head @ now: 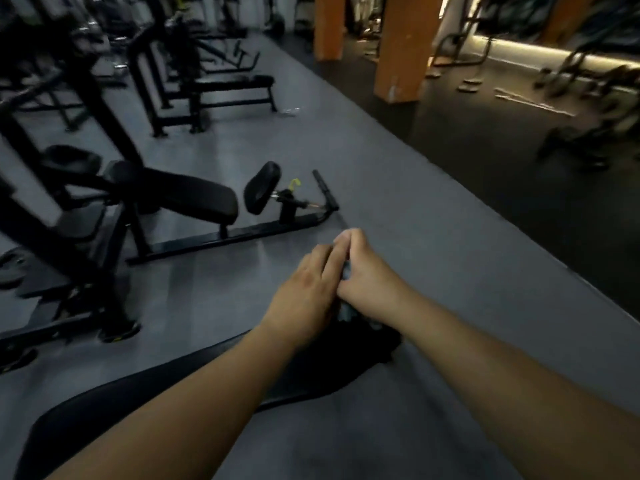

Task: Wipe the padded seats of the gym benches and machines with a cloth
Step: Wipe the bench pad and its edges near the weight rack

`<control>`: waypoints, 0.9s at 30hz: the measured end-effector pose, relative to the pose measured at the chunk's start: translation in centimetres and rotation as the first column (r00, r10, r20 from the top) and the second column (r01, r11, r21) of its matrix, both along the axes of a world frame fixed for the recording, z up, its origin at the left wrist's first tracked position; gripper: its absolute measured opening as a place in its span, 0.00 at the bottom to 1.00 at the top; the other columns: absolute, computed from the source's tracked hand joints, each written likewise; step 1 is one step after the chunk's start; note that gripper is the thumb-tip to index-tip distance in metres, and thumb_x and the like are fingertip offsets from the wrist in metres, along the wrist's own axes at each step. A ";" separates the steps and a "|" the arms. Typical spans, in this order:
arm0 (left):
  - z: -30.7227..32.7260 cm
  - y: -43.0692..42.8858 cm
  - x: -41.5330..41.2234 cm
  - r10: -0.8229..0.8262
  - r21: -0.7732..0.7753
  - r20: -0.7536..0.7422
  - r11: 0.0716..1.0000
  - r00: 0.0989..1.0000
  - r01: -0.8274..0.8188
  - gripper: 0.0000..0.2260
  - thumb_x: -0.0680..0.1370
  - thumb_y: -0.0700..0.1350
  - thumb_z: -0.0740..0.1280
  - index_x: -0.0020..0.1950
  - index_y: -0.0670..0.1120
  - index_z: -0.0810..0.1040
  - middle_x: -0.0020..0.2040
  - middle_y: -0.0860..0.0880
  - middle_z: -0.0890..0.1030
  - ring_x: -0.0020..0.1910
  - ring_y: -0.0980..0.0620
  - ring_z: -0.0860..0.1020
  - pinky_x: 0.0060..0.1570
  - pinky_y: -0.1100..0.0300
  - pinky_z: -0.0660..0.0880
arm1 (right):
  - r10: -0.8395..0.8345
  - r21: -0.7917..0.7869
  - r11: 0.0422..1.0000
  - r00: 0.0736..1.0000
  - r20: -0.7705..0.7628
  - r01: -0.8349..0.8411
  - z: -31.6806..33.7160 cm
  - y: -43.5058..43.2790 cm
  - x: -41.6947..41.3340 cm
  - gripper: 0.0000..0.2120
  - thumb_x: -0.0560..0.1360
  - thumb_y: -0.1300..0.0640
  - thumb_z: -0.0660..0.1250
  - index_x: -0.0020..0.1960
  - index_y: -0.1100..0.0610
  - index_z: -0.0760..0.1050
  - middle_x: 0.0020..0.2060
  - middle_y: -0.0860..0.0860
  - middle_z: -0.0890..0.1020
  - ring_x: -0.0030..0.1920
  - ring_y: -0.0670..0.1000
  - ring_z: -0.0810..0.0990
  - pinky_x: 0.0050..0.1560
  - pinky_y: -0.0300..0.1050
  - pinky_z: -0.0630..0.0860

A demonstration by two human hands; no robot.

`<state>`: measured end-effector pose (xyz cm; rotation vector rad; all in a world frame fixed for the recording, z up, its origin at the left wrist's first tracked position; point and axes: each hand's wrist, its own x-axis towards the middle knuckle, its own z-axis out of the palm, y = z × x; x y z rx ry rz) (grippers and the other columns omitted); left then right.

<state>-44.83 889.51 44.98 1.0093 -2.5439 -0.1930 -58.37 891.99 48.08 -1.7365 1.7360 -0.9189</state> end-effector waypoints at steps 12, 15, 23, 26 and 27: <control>3.1 1.7 -32.2 -0.131 -0.117 0.514 0.968 0.848 0.221 0.10 0.80 0.45 0.59 0.39 0.49 0.68 0.34 0.52 0.68 0.30 0.49 0.69 0.32 0.55 0.67 | -0.040 0.386 0.840 0.753 -0.657 0.382 0.5 6.0 -29.4 0.07 0.78 0.62 0.63 0.46 0.57 0.79 0.41 0.53 0.79 0.40 0.56 0.78 0.40 0.46 0.73; 3.6 -0.4 -36.5 -0.226 0.078 0.451 0.974 0.864 0.214 0.16 0.81 0.50 0.57 0.33 0.51 0.66 0.32 0.51 0.69 0.29 0.51 0.68 0.33 0.56 0.68 | -0.028 0.203 0.922 0.581 -0.814 0.329 0.8 4.9 -33.4 0.08 0.78 0.63 0.63 0.51 0.56 0.80 0.48 0.54 0.82 0.46 0.58 0.81 0.41 0.47 0.72; 3.8 -7.3 -43.2 -0.468 0.510 0.127 0.787 0.875 0.347 0.15 0.80 0.46 0.62 0.33 0.51 0.67 0.33 0.50 0.72 0.31 0.51 0.70 0.33 0.58 0.66 | -0.164 -0.113 0.982 0.376 -0.912 0.154 1.0 -0.7 -41.4 0.11 0.62 0.64 0.77 0.31 0.55 0.76 0.26 0.53 0.77 0.23 0.55 0.75 0.24 0.40 0.59; 4.2 -10.9 -45.1 -0.489 0.406 0.106 0.816 0.866 0.411 0.16 0.81 0.48 0.62 0.33 0.50 0.65 0.31 0.50 0.70 0.31 0.49 0.70 0.33 0.58 0.64 | -0.224 -0.140 0.965 0.418 -0.880 0.221 1.1 -4.0 -43.2 0.07 0.70 0.63 0.73 0.38 0.55 0.76 0.36 0.53 0.79 0.34 0.57 0.80 0.28 0.44 0.64; 4.6 -12.1 -46.0 -0.487 0.321 0.114 0.843 0.866 0.431 0.16 0.81 0.50 0.62 0.34 0.50 0.65 0.32 0.50 0.71 0.32 0.48 0.72 0.33 0.58 0.64 | -0.285 -0.137 0.935 0.461 -0.840 0.327 1.2 -5.1 -43.9 0.04 0.74 0.61 0.69 0.42 0.54 0.75 0.41 0.53 0.79 0.40 0.58 0.80 0.32 0.46 0.65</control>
